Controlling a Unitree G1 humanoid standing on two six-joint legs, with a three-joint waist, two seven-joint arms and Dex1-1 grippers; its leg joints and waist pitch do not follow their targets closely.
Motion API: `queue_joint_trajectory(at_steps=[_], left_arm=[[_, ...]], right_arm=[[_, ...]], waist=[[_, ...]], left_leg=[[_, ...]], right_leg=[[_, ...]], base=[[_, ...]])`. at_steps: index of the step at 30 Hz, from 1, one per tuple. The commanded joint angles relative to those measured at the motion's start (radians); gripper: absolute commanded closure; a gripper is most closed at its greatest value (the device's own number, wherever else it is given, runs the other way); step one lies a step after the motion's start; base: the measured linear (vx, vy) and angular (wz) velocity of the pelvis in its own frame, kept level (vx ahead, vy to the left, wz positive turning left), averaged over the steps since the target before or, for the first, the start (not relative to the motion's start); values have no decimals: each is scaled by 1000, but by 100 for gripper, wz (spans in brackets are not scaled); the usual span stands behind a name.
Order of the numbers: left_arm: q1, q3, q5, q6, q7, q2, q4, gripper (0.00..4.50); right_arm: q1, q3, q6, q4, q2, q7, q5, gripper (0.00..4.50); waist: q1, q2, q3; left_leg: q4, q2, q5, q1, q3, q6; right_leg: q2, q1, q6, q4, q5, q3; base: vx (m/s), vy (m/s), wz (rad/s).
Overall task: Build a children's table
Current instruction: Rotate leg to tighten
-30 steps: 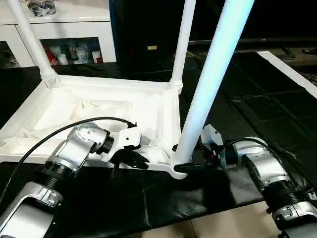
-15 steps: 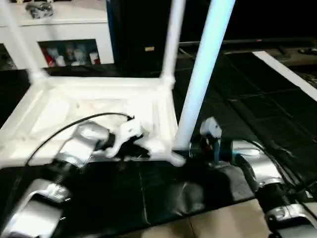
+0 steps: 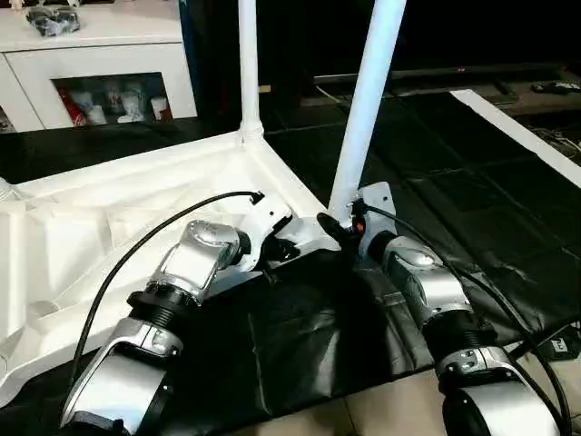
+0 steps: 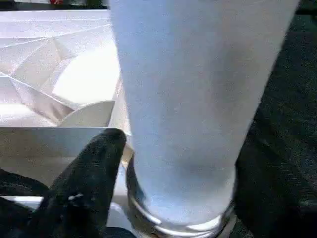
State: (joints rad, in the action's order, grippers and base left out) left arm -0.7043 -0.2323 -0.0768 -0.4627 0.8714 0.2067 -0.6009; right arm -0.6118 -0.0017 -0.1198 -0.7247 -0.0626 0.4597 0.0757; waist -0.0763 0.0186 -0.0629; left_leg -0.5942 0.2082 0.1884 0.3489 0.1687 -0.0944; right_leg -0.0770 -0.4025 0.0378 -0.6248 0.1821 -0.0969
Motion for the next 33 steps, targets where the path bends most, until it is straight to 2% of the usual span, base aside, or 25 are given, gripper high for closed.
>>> queue_joint_trajectory(at_steps=[1,3,5,6,7,9,14,15,16,19,21,22,23,24,25,26,27,29,31,33], left_arm=[[-18,-19,11,47,-9,-36,43,450],[-5,-14,18,56,16,-14,57,450],[8,-12,25,82,52,15,68,450],[13,-16,27,96,71,30,73,450],[18,-19,28,108,91,44,77,450],[34,-30,34,141,154,84,86,450],[54,-49,49,216,273,147,97,450],[54,-49,49,216,273,147,97,450],[58,-56,55,230,310,163,102,450],[70,-86,55,285,426,220,111,450],[70,-99,49,315,454,237,104,450],[70,-99,49,315,454,237,104,450],[70,-111,46,334,482,249,100,450],[69,-115,46,339,491,253,100,450],[69,-127,41,359,517,264,98,450],[69,-129,39,362,520,265,98,450],[68,-137,38,371,535,273,99,450],[68,-143,40,376,547,277,102,450],[68,-154,41,388,573,285,111,450],[69,-161,41,394,589,290,118,450]], right_arm=[[25,106,-13,-13,98,111,10,72],[48,128,26,13,69,163,0,63],[85,154,58,59,24,241,0,35],[99,150,55,80,6,271,14,26],[111,145,50,99,-11,300,28,23],[130,143,97,120,-74,350,19,8],[137,110,55,160,-164,479,68,8],[137,110,55,160,-164,479,68,8],[140,107,51,176,-186,532,88,8],[140,102,39,221,-251,693,137,8],[135,109,25,224,-269,730,145,8],[135,109,25,224,-269,730,145,8],[125,140,78,204,-291,742,102,8],[123,150,91,198,-298,752,92,8],[113,183,100,181,-318,814,80,8],[111,186,99,179,-319,822,80,8],[104,197,105,170,-323,852,78,8],[97,200,110,161,-323,863,76,8],[83,201,107,143,-322,876,77,8],[76,200,104,134,-321,893,82,35]], waist=[[-2,-4,72],[-3,-4,72],[-2,-3,74],[-3,0,75],[-2,-1,75],[-4,-2,74],[-6,-1,71],[-8,-3,72],[-10,1,72],[-16,3,75],[-19,0,73],[-21,0,73],[-23,4,73],[-24,4,72],[-25,8,72],[-27,7,72],[-29,11,71],[-32,9,71],[-33,14,71],[-34,11,71]], left_leg=[[67,15,165,4,-2,38],[68,18,169,4,-2,37],[68,18,149,6,-3,46],[66,19,147,4,-2,52],[66,19,139,9,-2,62],[66,19,142,7,-1,68],[67,21,164,5,-1,67],[68,23,162,3,-1,64],[68,23,162,3,-1,67],[65,25,142,4,1,80],[66,27,136,3,1,82],[66,27,139,3,2,78],[66,27,140,2,1,74],[66,26,146,1,2,67],[66,26,148,2,3,65],[65,25,148,2,3,66],[65,26,146,4,4,68],[65,27,149,2,4,66],[67,28,148,2,3,62],[67,29,145,1,3,60]], right_leg=[[-69,59,155,93,277,56],[-70,59,152,93,277,56],[-68,62,163,88,226,56],[-68,62,166,87,214,56],[-69,65,171,82,191,58],[-69,62,173,85,196,57],[-69,62,169,90,249,58],[-69,59,173,88,246,58],[-69,61,174,87,242,58],[-69,62,189,81,190,60],[-67,58,198,78,170,57],[-68,59,199,77,177,57],[-70,58,197,79,188,57],[-70,57,193,80,208,57],[-71,58,190,81,219,58],[-71,58,191,81,221,58],[-70,58,185,81,226,58],[-72,56,180,82,243,58],[-72,55,176,81,249,58],[-72,55,180,80,243,58]], base=[[0,0,0],[0,0,0],[0,0,0],[0,0,0],[0,0,0],[0,0,0],[0,0,0],[0,0,0],[0,0,0],[0,0,0],[0,0,0],[0,0,0],[0,0,0],[0,0,0],[0,0,0],[0,0,0],[0,0,0],[0,0,0],[0,0,0],[0,0,0]])
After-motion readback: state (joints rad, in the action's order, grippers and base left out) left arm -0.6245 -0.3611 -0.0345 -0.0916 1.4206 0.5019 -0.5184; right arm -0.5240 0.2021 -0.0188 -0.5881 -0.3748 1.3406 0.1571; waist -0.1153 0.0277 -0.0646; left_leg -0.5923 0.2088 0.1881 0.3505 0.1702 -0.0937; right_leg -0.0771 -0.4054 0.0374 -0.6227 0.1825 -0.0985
